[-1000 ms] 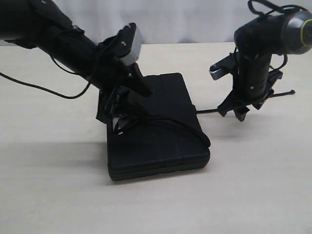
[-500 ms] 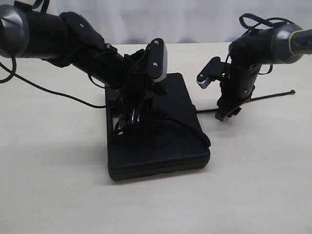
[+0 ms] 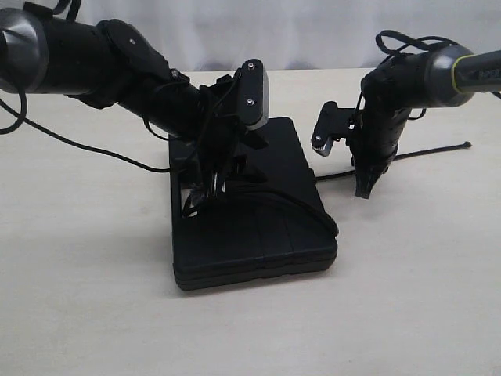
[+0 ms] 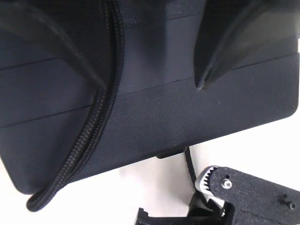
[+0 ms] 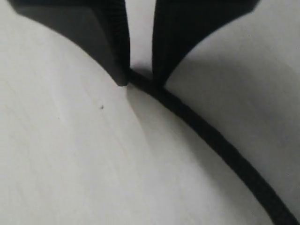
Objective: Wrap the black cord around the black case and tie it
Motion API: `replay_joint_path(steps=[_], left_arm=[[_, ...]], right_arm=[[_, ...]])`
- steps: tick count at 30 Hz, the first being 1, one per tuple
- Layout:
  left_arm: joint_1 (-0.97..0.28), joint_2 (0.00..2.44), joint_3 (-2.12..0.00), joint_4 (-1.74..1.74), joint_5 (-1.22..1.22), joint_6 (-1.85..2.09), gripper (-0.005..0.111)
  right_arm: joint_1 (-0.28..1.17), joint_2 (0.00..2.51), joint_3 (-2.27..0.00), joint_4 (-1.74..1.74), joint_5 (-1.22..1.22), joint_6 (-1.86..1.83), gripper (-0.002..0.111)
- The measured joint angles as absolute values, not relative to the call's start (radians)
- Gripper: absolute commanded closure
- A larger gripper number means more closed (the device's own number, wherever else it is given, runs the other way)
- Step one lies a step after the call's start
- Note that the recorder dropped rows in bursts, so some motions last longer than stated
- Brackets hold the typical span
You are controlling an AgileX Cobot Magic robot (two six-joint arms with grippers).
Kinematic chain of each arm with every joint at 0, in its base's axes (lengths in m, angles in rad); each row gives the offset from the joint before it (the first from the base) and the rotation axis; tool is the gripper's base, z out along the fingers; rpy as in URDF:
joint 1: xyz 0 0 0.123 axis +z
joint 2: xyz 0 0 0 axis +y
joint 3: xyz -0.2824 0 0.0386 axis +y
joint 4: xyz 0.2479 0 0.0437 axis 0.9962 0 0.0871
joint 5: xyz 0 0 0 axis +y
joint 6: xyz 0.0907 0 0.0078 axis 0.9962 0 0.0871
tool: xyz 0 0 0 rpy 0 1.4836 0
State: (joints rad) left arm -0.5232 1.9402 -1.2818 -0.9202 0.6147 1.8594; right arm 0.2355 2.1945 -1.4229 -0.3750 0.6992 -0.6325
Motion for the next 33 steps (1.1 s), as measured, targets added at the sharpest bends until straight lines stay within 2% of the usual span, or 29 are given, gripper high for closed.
replay_joint_path(steps=[8,14,22,28,30,33], left_arm=[[-0.523,1.940,-1.282,-0.920,0.613,1.859,0.056],[-0.524,1.940,-1.282,-0.920,0.613,1.859,0.056],[-0.524,1.940,-1.282,-0.918,0.628,1.859,0.056],[-0.524,1.940,-1.282,-0.900,0.628,1.852,0.056],[-0.524,1.940,-1.282,-0.896,0.628,1.844,0.056],[-0.524,1.940,-1.282,-0.896,0.628,1.837,0.056]], right_arm=[[0.236,2.216,-1.443,-0.325,0.739,-0.715,0.104],[0.236,2.216,-1.455,-0.288,0.879,-0.736,0.104],[0.232,2.190,-1.448,-0.053,1.091,-0.787,0.104],[0.232,2.168,-1.429,0.040,1.161,-0.754,0.104],[0.232,2.161,-1.420,0.056,1.171,-0.738,0.102],[0.232,2.143,-1.405,0.072,1.184,-0.713,0.093]])
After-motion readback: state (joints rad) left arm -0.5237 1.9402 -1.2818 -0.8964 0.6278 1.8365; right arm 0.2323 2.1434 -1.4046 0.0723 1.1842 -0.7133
